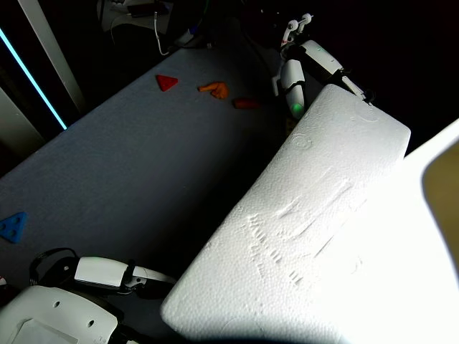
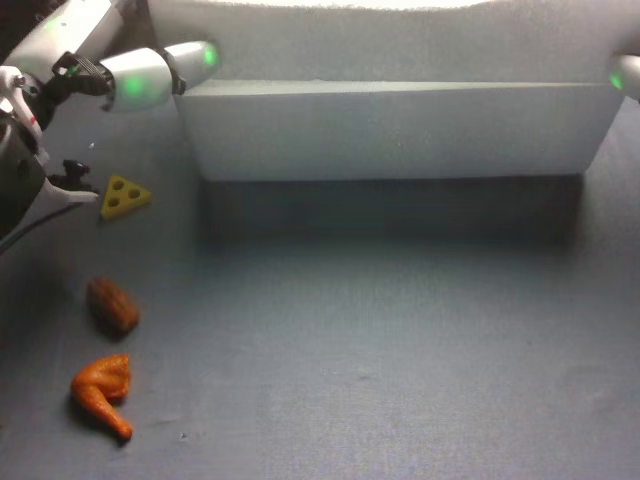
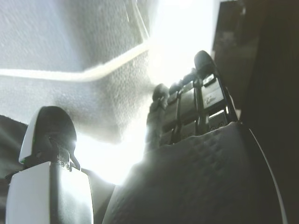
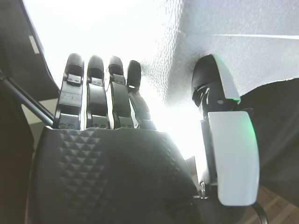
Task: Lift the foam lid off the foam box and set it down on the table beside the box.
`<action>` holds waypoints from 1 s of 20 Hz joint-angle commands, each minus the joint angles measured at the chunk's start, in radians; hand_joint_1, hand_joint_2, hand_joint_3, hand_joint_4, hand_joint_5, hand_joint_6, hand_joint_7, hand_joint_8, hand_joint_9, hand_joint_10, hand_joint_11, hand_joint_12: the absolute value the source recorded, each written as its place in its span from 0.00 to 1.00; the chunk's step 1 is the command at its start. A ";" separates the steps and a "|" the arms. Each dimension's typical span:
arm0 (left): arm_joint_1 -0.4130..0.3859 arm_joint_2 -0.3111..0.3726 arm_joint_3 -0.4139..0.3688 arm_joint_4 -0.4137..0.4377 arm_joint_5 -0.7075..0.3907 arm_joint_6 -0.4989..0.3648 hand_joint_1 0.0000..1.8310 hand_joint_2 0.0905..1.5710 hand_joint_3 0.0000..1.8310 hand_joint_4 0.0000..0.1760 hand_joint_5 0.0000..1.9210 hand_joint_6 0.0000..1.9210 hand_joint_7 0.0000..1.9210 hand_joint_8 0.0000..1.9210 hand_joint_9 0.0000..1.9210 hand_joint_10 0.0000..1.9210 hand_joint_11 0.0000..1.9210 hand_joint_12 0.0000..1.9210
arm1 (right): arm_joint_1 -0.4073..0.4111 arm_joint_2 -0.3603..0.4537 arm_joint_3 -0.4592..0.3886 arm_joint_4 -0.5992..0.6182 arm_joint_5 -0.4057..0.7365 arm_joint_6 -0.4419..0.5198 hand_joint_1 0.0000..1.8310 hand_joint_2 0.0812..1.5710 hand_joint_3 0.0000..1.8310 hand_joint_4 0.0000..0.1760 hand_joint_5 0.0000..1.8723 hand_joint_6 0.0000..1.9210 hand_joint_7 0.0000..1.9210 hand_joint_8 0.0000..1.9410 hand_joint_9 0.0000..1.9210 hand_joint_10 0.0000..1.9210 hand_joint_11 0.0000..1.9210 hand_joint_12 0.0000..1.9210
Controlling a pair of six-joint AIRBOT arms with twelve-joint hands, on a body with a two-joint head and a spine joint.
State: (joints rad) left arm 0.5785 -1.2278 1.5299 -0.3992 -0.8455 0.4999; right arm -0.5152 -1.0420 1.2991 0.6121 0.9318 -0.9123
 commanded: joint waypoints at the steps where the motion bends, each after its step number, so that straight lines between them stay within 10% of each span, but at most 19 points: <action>1: -0.009 0.013 -0.005 0.034 -0.154 -0.009 0.25 0.70 0.00 0.00 0.07 0.00 0.00 0.00 0.00 0.00 0.00 0.29 | 0.022 0.015 -0.005 -0.077 0.141 0.018 0.28 0.78 0.00 0.00 0.00 0.46 0.12 0.01 0.00 0.29 0.00 0.39; 3: -0.012 0.023 -0.015 0.043 -0.168 -0.009 0.26 0.70 0.00 0.00 0.07 0.00 0.00 0.00 0.00 0.00 0.00 0.23 | 0.029 0.022 -0.012 -0.088 0.148 0.018 0.28 0.77 0.00 0.00 0.00 0.49 0.12 0.01 0.00 0.30 0.00 0.49; 4: -0.013 0.025 -0.018 0.046 -0.172 -0.008 0.27 0.69 0.00 0.00 0.08 0.00 0.00 0.00 0.00 0.00 0.00 0.16 | 0.030 0.024 -0.015 -0.091 0.152 0.018 0.28 0.77 0.00 0.00 0.00 0.30 0.09 0.01 0.00 0.23 0.00 0.50; 9: -0.007 0.049 -0.046 0.059 -0.203 -0.006 0.26 0.68 0.00 0.00 0.08 0.00 0.00 0.00 0.00 0.00 0.00 0.38 | 0.042 0.058 -0.047 -0.124 0.181 0.018 0.25 0.74 0.00 0.00 0.00 0.17 0.04 0.00 0.00 0.05 0.00 0.05; 10: -0.003 0.056 -0.055 0.061 -0.213 -0.006 0.25 0.69 0.00 0.00 0.07 0.00 0.00 0.00 0.00 0.00 0.00 0.47 | 0.042 0.068 -0.060 -0.130 0.192 0.016 0.32 0.75 0.00 0.00 0.00 0.34 0.14 0.01 0.01 0.40 0.00 0.75; 15: 0.027 0.103 -0.113 0.079 -0.276 -0.001 0.25 0.68 0.00 0.00 0.07 0.00 0.01 0.00 0.02 0.01 0.00 0.52 | 0.039 0.108 -0.126 -0.161 0.240 0.002 0.32 0.75 0.00 0.00 0.00 0.35 0.16 0.04 0.00 0.55 0.00 0.94; 20: 0.085 0.162 -0.191 0.095 -0.364 0.006 0.26 0.69 0.00 0.00 0.06 0.00 0.00 0.00 0.00 0.00 0.00 0.33 | -0.001 0.155 -0.198 -0.205 0.306 -0.009 0.31 0.76 0.00 0.00 0.00 0.35 0.05 0.32 0.00 0.57 0.00 0.91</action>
State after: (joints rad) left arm 0.6716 -1.0645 1.3384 -0.3729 -1.0683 0.5110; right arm -0.5255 -0.8959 1.0988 0.4694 1.1095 -0.9260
